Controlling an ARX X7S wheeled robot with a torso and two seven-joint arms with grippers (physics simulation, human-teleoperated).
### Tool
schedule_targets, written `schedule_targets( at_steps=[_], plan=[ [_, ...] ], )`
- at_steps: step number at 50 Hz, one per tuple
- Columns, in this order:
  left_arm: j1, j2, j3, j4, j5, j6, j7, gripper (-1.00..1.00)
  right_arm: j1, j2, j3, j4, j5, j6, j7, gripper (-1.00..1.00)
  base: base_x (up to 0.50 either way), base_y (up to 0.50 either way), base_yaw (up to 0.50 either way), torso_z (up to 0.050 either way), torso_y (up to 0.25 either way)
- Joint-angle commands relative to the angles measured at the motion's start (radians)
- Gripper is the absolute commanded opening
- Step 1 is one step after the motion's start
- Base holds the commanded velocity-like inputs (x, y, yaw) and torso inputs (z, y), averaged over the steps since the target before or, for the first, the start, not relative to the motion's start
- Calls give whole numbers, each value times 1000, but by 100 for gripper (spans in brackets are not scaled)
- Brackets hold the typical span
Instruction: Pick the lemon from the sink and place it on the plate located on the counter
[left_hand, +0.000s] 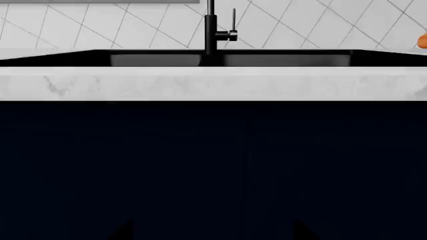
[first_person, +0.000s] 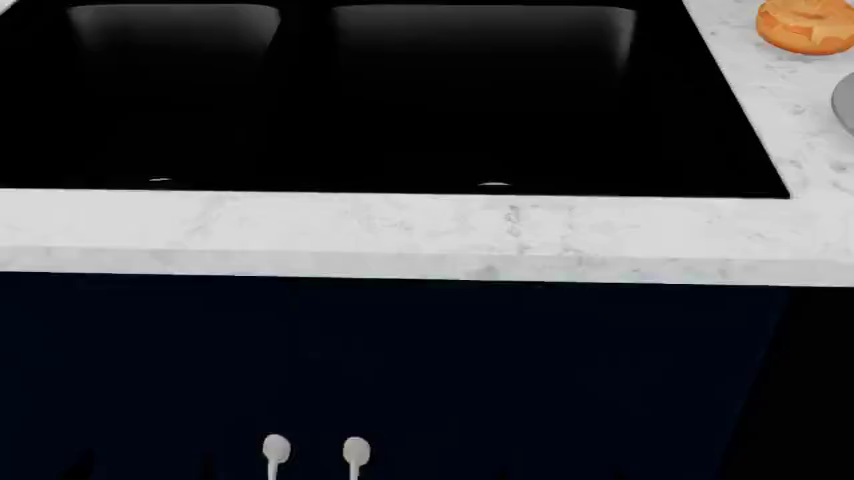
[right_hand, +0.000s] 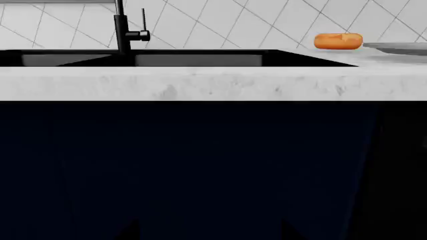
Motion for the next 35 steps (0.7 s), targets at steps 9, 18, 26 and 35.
schedule_targets(
  at_steps=[9, 18, 26, 35],
  plan=[
    [17, -40, 34, 148, -18, -95, -72, 100, -4, 109, -37, -219, 284, 248, -186, 100, 0, 0, 0, 0, 0],
    [9, -89, 57, 471, -6, -354, -85, 100, 60, 183, -21, -570, 384, 562, -106, 100, 0, 0, 0, 0, 0],
    [-102, -121, 88, 686, 12, -616, -84, 100, 244, 223, -5, -755, 471, 852, -13, 100, 0, 0, 0, 0, 0],
    [-347, -153, 111, 765, 9, -910, -45, 100, 432, 218, 40, -766, 559, 1027, 39, 100, 0, 0, 0, 0, 0]
  ],
)
